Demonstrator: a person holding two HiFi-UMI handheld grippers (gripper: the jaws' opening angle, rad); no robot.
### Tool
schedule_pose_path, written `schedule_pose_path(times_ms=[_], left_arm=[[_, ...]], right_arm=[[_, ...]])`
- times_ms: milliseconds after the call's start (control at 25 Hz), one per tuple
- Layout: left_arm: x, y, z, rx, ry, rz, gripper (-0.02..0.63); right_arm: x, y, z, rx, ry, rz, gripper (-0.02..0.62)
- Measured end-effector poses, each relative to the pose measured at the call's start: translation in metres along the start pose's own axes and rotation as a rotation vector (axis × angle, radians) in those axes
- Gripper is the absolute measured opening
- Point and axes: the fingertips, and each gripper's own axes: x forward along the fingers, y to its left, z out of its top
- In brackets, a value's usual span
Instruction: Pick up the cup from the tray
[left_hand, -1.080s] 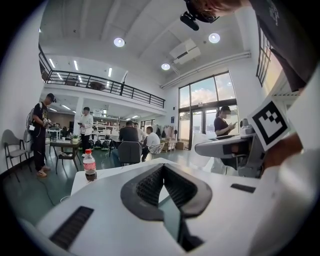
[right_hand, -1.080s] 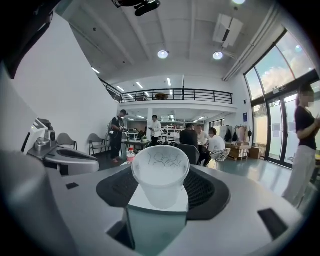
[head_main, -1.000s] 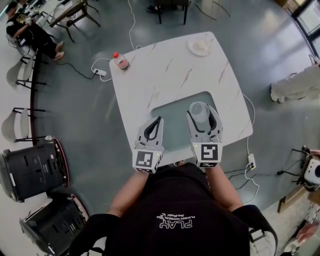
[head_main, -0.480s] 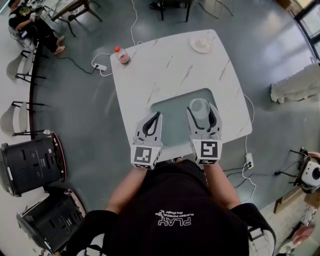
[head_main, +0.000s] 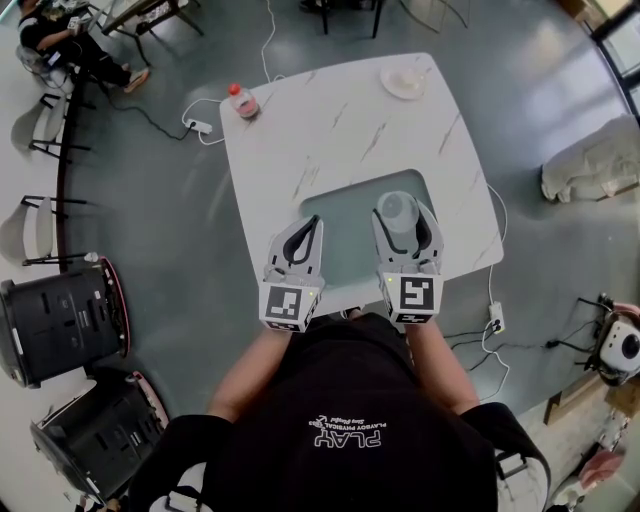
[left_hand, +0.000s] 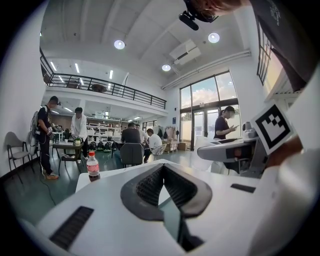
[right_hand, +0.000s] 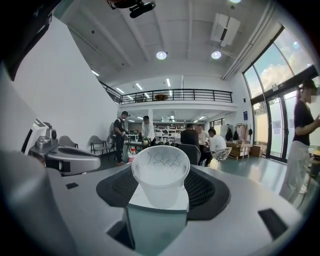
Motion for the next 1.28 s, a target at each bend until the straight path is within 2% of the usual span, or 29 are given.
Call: schedule_pose_path(times_ms=[1280], left_arm=[[-0.0083, -0.0042, 0.0033, 0.01, -0.012, -0.006, 0.006]], right_arm=[[-0.0086, 0.0072, -0.0042, -0.028, 0.004, -0.007, 0.288]])
